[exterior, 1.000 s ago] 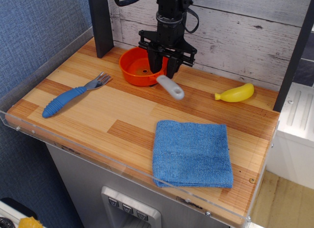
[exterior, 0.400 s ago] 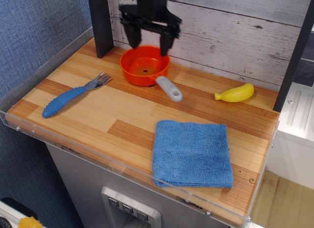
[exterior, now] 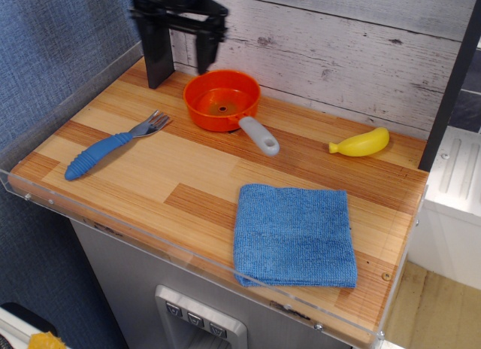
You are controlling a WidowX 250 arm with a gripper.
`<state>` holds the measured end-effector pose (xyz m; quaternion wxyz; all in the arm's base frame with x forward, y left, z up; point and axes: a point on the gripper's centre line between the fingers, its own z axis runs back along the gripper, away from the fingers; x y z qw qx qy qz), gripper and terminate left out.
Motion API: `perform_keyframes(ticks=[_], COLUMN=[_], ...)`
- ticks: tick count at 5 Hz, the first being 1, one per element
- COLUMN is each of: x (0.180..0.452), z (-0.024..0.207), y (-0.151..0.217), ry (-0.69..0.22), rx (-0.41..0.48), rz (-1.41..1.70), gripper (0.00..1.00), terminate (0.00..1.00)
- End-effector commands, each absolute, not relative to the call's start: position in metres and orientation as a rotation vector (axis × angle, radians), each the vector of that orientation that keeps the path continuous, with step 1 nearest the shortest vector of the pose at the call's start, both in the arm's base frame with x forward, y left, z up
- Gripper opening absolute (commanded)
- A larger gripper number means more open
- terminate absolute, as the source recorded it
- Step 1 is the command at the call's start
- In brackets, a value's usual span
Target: Slide the red pot back to the wall, next to the banana.
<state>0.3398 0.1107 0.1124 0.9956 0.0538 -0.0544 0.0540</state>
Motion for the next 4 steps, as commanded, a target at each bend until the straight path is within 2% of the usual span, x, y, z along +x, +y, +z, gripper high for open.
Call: perform_keyframes(ticks=[1,2,3,4], x=[0.282,0.248,0.248,0.248], z=[0.151,0.154,0.154,0.154], y=[0.141,0.158,0.158,0.158], ry=[-0.107,-0.153,-0.153,-0.153], rx=[0.135,0.141,0.141,0.141], rz=[0.107,0.141,0.141,0.141], gripper=[1.00,1.00,1.00,1.00], terminate=[0.00,0.00,0.00,1.00])
